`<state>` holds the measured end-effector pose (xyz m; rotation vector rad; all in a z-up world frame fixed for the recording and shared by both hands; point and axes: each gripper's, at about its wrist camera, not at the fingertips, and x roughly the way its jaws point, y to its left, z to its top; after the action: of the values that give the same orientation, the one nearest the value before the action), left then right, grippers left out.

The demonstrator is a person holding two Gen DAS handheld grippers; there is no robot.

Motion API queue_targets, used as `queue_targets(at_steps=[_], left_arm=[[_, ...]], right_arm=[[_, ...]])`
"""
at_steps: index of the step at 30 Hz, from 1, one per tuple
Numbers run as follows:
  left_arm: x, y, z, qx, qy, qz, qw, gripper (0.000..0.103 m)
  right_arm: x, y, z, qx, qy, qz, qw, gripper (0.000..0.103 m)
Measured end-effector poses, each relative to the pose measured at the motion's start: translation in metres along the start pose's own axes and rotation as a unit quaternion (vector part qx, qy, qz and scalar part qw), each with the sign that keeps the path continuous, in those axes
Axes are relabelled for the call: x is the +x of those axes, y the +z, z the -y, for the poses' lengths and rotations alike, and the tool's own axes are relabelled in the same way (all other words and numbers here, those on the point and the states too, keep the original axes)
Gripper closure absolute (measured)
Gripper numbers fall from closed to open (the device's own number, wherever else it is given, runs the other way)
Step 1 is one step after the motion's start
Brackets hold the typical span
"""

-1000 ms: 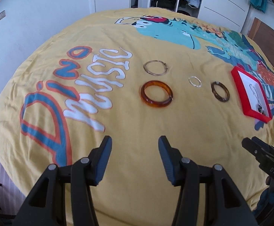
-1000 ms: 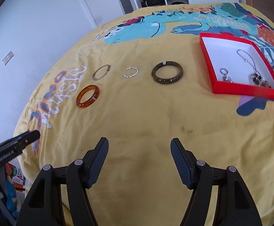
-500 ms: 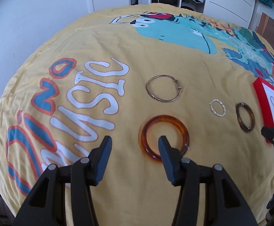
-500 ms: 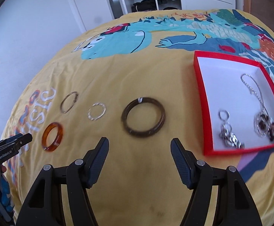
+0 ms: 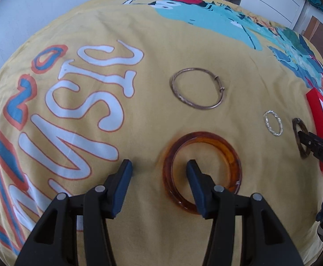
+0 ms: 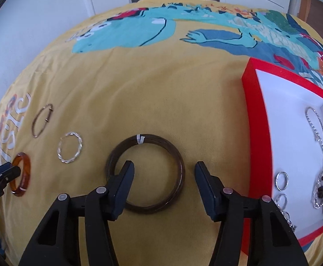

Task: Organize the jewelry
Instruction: 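Grasp the amber bangle with the left tool while the right tool grasps the dark brown bangle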

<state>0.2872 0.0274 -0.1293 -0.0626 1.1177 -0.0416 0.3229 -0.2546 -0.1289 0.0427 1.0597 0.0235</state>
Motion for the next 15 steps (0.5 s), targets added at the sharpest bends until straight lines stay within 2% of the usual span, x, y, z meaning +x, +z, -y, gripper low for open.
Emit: queue_targets(at_steps=[3, 4, 6, 8, 10, 13, 14, 15], left_arm=[[0.002, -0.003, 0.002, 0.005, 0.003, 0.004, 1.0000, 0.054], [0.002, -0.004, 0.004, 0.009, 0.006, 0.007, 0.9999, 0.054], [0.002, -0.006, 0.005, 0.013, 0.011, 0.013, 0.9998, 0.054], [0.001, -0.008, 0.007, 0.019, 0.015, 0.021, 0.9995, 0.055], [-0.001, -0.011, 0.008, 0.024, 0.018, 0.027, 0.9992, 0.058], [-0.006, -0.016, 0.014, 0.040, 0.026, 0.033, 0.9983, 0.076], [-0.007, -0.018, 0.017, 0.042, 0.027, 0.034, 0.9982, 0.086], [-0.011, -0.019, 0.018, 0.043, 0.030, 0.036, 0.9980, 0.090]], right_arm=[[0.005, 0.000, -0.001, -0.004, -0.003, -0.001, 1.000, 0.048], [0.005, -0.001, -0.003, -0.007, -0.003, -0.002, 1.000, 0.052], [0.004, -0.002, -0.008, -0.014, 0.001, -0.003, 1.000, 0.066], [0.005, -0.004, -0.013, -0.018, 0.015, -0.008, 1.000, 0.094], [0.002, -0.010, -0.021, -0.030, 0.025, -0.009, 0.999, 0.094], [-0.007, -0.020, -0.031, -0.035, 0.039, -0.005, 0.999, 0.094], [-0.011, -0.023, -0.033, -0.035, 0.043, -0.001, 0.998, 0.094], [-0.015, -0.026, -0.034, -0.035, 0.046, 0.002, 0.998, 0.094]])
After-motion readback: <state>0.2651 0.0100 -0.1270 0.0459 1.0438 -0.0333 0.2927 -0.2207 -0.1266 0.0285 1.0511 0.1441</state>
